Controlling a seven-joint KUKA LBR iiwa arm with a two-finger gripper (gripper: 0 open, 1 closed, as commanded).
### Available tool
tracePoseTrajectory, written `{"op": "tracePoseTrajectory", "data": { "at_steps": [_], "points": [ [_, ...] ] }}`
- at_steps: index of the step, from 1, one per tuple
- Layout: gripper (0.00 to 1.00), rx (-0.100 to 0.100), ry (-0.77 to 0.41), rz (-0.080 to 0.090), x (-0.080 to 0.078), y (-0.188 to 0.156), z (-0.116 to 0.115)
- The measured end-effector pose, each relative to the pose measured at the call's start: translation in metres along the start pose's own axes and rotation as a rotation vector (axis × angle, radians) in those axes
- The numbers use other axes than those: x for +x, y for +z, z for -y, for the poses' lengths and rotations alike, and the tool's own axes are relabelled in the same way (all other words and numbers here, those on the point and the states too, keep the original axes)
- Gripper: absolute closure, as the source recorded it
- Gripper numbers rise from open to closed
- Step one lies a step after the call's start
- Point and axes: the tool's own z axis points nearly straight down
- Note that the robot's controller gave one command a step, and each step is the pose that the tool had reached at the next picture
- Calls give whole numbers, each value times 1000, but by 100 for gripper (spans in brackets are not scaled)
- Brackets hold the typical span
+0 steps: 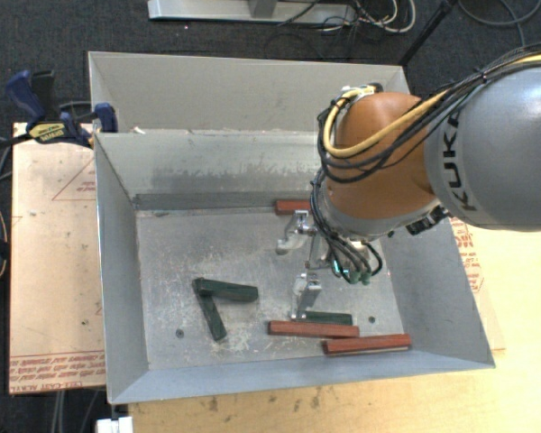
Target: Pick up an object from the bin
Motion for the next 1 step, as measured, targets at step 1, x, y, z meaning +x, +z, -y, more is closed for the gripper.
{"op": "tracePoseTrajectory", "data": {
  "at_steps": [1],
  "points": [
    [0, 0, 2, 7, -2, -3, 0]
  ]
}}
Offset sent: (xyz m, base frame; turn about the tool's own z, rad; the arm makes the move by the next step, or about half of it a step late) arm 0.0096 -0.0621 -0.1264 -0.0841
